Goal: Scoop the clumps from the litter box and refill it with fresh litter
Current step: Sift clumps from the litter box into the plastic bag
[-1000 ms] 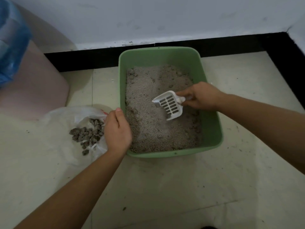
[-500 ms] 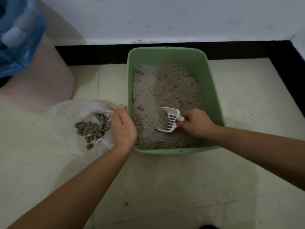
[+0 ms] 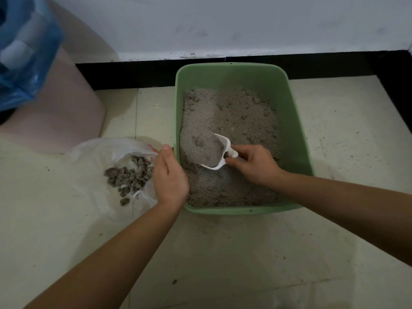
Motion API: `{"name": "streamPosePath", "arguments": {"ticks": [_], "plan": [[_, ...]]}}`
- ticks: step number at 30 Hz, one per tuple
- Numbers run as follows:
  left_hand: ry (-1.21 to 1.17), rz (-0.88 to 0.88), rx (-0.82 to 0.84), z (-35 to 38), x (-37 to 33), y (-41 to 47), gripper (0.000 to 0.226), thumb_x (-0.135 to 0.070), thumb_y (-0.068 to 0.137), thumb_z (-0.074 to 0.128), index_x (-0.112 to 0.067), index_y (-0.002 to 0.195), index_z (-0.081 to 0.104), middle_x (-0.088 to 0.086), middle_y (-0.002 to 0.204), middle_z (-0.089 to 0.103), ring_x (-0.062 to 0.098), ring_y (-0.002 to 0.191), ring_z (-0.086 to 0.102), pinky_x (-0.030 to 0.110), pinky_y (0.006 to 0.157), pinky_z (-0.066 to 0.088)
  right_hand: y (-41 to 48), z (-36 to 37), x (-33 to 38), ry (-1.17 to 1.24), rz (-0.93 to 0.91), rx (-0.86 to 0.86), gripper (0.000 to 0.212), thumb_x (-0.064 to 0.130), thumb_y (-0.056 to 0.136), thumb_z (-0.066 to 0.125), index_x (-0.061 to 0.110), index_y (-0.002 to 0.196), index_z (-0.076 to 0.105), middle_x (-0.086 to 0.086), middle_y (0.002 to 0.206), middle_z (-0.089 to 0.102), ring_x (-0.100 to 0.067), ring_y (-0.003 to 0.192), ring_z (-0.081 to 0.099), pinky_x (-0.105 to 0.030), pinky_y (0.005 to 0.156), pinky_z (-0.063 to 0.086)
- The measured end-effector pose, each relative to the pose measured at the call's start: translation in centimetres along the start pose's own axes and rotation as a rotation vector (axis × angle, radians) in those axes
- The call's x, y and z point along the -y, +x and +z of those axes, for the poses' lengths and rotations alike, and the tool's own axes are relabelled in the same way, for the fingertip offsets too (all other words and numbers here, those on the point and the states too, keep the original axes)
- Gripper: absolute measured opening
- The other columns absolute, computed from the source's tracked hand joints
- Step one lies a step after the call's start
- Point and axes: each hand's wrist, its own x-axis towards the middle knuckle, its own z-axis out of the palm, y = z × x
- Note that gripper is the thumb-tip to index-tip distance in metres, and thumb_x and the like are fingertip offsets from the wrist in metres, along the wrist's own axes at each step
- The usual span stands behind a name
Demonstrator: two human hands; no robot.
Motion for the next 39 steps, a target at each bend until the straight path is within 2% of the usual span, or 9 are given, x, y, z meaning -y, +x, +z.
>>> {"name": "streamPosePath", "arguments": {"ticks": [4, 7, 10, 14, 24, 27, 33, 36, 39], "plan": [[0.019, 0.009, -0.007, 0.0, 0.2, 0.1, 0.086, -0.070, 0.085, 0.011, -0.013, 0.122, 0.064, 0.008, 0.123, 0.064, 0.024, 0.117, 0.056, 0.047, 0.102, 0.044, 0.7, -0.1, 0.0, 0.053, 0.005, 0.023, 0.037, 0.027, 0.090, 0.069, 0.026, 0.127, 0.066, 0.007, 0.106, 0.074, -0.009, 0.098, 0.066, -0.026, 0.085, 0.051], [0.025, 0.024, -0.004, 0.1, 0.4, 0.1, 0.087, -0.071, 0.085, 0.010, -0.014, 0.122, 0.064, 0.007, 0.123, 0.064, 0.023, 0.117, 0.056, 0.047, 0.102, 0.045, 0.9, 0.0, -0.6, 0.108, 0.023, 0.006, 0.038, 0.031, 0.090, 0.069, 0.027, 0.128, 0.065, 0.009, 0.109, 0.072, -0.008, 0.100, 0.066, -0.033, 0.092, 0.053], [0.018, 0.022, -0.007, 0.1, 0.4, 0.1, 0.086, -0.071, 0.085, 0.010, -0.014, 0.123, 0.064, 0.007, 0.122, 0.064, 0.022, 0.116, 0.057, 0.047, 0.101, 0.045, 0.9, 0.2, -1.1, 0.124, 0.052, -0.024, 0.042, 0.039, 0.089, 0.067, 0.026, 0.128, 0.062, 0.007, 0.108, 0.071, -0.012, 0.100, 0.066, -0.040, 0.092, 0.054], [0.016, 0.000, -0.003, 0.1, 0.0, -0.1, 0.080, -0.064, 0.088, 0.012, -0.013, 0.124, 0.063, 0.008, 0.125, 0.063, 0.024, 0.119, 0.055, 0.047, 0.104, 0.043, 0.8, -0.1, -1.1, 0.029, 0.016, 0.120, 0.031, 0.036, 0.093, 0.063, 0.025, 0.122, 0.065, 0.004, 0.102, 0.071, -0.016, 0.094, 0.066, -0.045, 0.086, 0.054], [0.001, -0.018, -0.003, -0.1, -0.2, -0.3, 0.091, -0.073, 0.081, 0.009, -0.013, 0.125, 0.062, 0.009, 0.128, 0.062, 0.026, 0.122, 0.054, 0.050, 0.106, 0.042, 0.1, -1.1, -0.9, 0.012, -0.072, 0.140, 0.030, 0.031, 0.095, 0.062, 0.024, 0.123, 0.064, 0.009, 0.112, 0.069, -0.010, 0.104, 0.063, -0.036, 0.093, 0.051], [0.002, -0.019, -0.015, -0.1, -0.4, -0.4, 0.094, -0.073, 0.079, 0.009, -0.010, 0.125, 0.062, 0.012, 0.130, 0.060, 0.027, 0.124, 0.052, 0.050, 0.106, 0.041, -0.3, -1.0, -0.8, -0.024, -0.117, 0.161, 0.026, 0.029, 0.095, 0.063, 0.023, 0.120, 0.065, 0.009, 0.108, 0.069, -0.011, 0.101, 0.063, -0.033, 0.088, 0.050], [-0.019, -0.007, -0.009, -0.2, -0.7, -0.7, 0.091, -0.072, 0.080, 0.011, -0.010, 0.124, 0.063, 0.011, 0.126, 0.062, 0.027, 0.121, 0.054, 0.050, 0.105, 0.043, -0.4, -1.7, -1.0, 0.018, -0.083, 0.133, 0.026, 0.029, 0.094, 0.064, 0.024, 0.120, 0.064, 0.012, 0.106, 0.067, -0.008, 0.098, 0.061, -0.028, 0.083, 0.046], [-0.014, -0.007, -0.016, -0.2, -0.6, -0.6, 0.091, -0.073, 0.081, 0.010, -0.010, 0.120, 0.064, 0.011, 0.121, 0.064, 0.026, 0.117, 0.056, 0.050, 0.103, 0.044, -0.6, -1.3, -0.6, 0.025, -0.095, 0.176, 0.025, 0.029, 0.093, 0.065, 0.025, 0.118, 0.066, 0.010, 0.107, 0.069, -0.010, 0.100, 0.063, -0.034, 0.089, 0.050], [-0.002, -0.019, -0.011, -0.2, -0.7, -0.5, 0.090, -0.073, 0.082, 0.010, -0.012, 0.121, 0.064, 0.010, 0.123, 0.064, 0.025, 0.117, 0.056, 0.050, 0.104, 0.044, -0.6, -1.3, -0.5, 0.046, -0.066, 0.140, 0.028, 0.032, 0.093, 0.064, 0.023, 0.120, 0.066, 0.008, 0.108, 0.069, -0.013, 0.100, 0.063, -0.040, 0.091, 0.052]]}}
